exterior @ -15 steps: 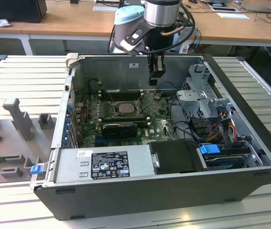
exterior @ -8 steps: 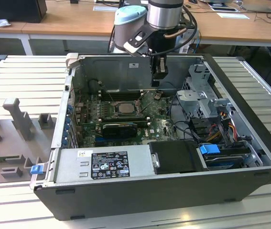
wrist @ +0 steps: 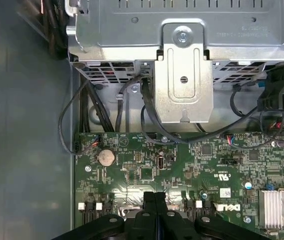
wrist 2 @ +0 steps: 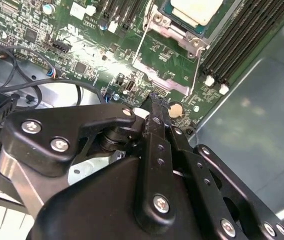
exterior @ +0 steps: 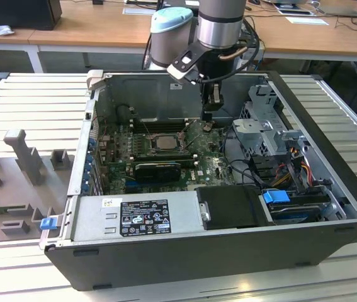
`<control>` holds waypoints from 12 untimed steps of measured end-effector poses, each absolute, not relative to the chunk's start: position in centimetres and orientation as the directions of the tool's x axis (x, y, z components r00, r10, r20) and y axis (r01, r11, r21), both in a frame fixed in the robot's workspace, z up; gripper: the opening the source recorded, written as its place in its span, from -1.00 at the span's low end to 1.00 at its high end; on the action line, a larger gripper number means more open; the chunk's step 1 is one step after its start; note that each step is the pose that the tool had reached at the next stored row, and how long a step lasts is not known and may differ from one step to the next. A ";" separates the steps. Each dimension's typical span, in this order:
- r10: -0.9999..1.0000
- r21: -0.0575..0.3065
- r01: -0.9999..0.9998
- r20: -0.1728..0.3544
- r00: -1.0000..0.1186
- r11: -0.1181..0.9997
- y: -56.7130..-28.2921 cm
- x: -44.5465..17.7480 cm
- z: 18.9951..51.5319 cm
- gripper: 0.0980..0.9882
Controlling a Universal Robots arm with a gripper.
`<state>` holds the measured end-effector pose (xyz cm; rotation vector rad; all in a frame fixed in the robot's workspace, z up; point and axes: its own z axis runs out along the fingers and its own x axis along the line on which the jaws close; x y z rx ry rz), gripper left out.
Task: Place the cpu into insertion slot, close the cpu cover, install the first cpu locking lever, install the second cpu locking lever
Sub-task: 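Close the cpu cover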
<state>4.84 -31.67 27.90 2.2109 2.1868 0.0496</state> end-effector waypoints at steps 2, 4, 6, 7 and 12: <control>1.000 0.045 0.999 0.001 0.010 -0.010 -31.7 5.1 27.4 -0.98; 1.000 0.045 0.999 0.001 0.010 -0.010 -31.7 5.4 26.9 -0.98; 1.000 0.045 0.999 0.001 0.010 -0.010 -31.7 5.6 26.3 -0.98; 1.000 0.044 0.999 0.000 0.010 -0.010 -31.7 5.6 26.0 -0.98; 1.000 0.033 0.999 0.002 0.006 -0.006 -31.7 4.2 25.5 -0.98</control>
